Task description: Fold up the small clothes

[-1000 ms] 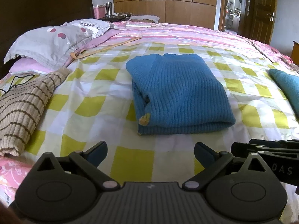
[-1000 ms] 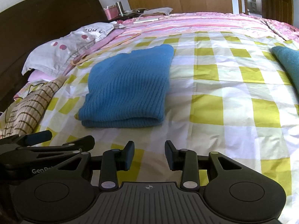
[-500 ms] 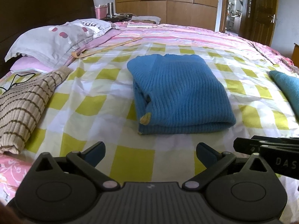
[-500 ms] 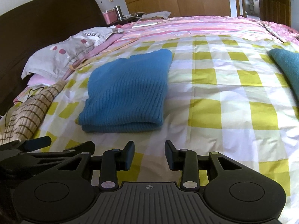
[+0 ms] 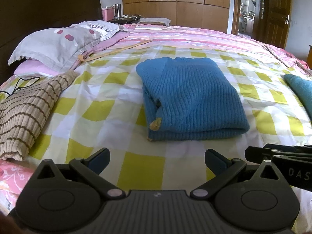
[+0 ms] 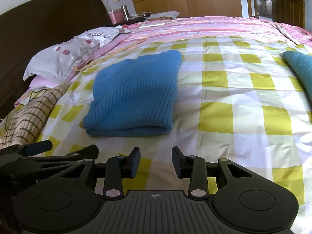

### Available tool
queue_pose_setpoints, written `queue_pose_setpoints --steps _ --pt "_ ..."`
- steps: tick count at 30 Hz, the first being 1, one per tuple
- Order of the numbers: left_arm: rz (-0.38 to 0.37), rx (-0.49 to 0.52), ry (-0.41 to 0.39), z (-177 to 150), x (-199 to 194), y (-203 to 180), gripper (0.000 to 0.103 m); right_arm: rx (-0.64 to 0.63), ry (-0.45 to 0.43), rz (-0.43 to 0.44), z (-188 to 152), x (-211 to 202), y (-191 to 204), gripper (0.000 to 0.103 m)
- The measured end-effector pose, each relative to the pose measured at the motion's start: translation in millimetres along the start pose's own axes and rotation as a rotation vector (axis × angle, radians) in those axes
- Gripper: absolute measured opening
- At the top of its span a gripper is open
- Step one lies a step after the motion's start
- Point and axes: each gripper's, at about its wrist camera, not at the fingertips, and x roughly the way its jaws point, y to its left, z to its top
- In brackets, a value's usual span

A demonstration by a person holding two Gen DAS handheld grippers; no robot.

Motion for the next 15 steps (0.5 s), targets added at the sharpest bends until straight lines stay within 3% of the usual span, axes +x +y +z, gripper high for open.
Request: queue_pose_setpoints --steps 15 --pt "-0.023 -0.018 -0.006 -0.4 0.0 1.6 0.103 0.008 0.007 -0.006 -2.9 3.1 -1.1 0.035"
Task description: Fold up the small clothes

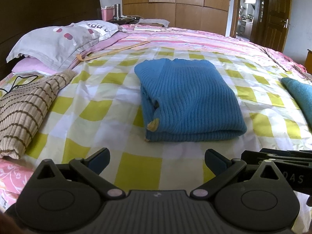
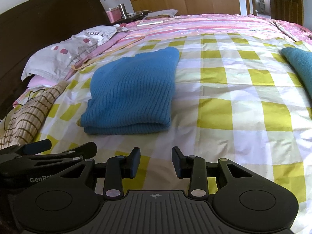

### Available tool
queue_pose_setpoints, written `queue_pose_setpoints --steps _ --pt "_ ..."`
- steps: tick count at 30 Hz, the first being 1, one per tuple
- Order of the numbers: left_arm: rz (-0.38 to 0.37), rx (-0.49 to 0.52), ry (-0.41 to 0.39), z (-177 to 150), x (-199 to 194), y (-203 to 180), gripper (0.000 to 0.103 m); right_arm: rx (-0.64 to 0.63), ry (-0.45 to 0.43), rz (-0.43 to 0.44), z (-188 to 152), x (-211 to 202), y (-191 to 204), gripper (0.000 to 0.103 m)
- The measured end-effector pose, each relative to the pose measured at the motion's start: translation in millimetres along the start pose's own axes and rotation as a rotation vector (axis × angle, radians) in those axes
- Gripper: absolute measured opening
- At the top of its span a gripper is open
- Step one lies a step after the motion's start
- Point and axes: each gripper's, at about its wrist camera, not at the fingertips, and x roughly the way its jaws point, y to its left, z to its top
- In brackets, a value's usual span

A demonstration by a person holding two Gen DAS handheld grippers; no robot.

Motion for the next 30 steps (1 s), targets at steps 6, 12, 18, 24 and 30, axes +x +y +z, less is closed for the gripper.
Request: queue_pose_setpoints --steps 6,12,18,24,30 --pt "0.006 0.005 0.004 -1.0 1.4 0.1 0.103 0.001 0.001 -0.001 -0.1 0.6 0.1 0.035" --pt "0.011 0.006 0.008 -2.0 1.9 -0.1 0.103 -0.001 0.002 -0.001 -1.2 0.9 0.8 0.035" --pt "0.014 0.008 0.010 -2.7 1.8 0.1 0.103 0.000 0.003 -0.001 -1.9 1.4 1.1 0.035" --pt "0.014 0.005 0.021 -3.1 3.2 1.1 0.103 0.001 0.004 -0.002 -2.1 1.8 0.8 0.035" --pt "0.014 0.005 0.036 -3.7 5.2 0.3 0.103 0.002 0.003 -0.002 -1.9 1.7 0.6 0.036"
